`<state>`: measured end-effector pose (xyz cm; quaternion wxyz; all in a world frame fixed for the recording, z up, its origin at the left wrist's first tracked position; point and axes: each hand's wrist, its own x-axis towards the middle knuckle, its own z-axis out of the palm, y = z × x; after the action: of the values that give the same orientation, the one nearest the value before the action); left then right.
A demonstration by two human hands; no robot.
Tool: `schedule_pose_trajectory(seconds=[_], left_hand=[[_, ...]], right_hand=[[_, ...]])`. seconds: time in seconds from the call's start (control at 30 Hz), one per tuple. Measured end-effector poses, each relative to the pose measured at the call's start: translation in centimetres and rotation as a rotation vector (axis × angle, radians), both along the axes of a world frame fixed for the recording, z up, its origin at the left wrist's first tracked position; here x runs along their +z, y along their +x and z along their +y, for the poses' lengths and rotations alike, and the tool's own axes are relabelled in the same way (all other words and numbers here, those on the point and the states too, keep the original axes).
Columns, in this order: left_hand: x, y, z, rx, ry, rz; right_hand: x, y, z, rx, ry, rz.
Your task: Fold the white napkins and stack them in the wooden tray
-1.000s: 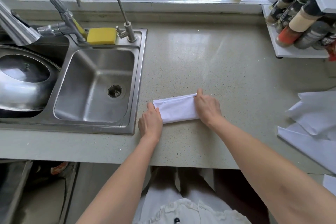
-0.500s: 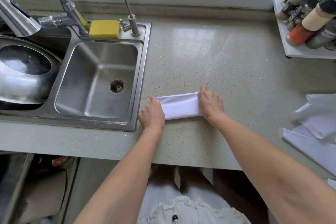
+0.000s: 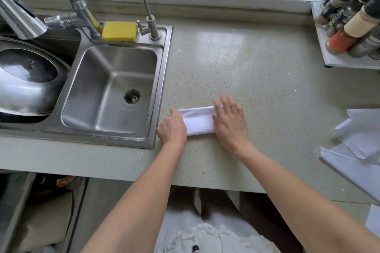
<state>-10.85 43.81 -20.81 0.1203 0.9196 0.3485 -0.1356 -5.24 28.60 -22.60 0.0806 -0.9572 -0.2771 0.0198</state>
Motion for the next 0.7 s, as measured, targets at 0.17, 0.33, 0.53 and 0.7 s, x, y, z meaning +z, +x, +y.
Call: schedule_pose_trajectory(seconds=[0.17,0.33,0.53,0.7], left_hand=[[-0.1,0.3,0.3,0.012,-0.041,-0.011],[0.3,-1.0,0.0,0.121,-0.115,-0.300],[-2.2,-1.8,-1.7,-0.548,-0.052,-0.127],[-3.0,-2.1,-0.9,-0.533,-0.014,0.006]], right_hand=[[-1.4,-0.6,-0.2,0.122,-0.127,0.304],[-1.6,-0.4,-0.4,0.158,-0.135,0.307],[-1.7,-0.2,-0.6,0.174,-0.144,0.298],[-1.6,1.7,-3.6,0.128,-0.209,0.295]])
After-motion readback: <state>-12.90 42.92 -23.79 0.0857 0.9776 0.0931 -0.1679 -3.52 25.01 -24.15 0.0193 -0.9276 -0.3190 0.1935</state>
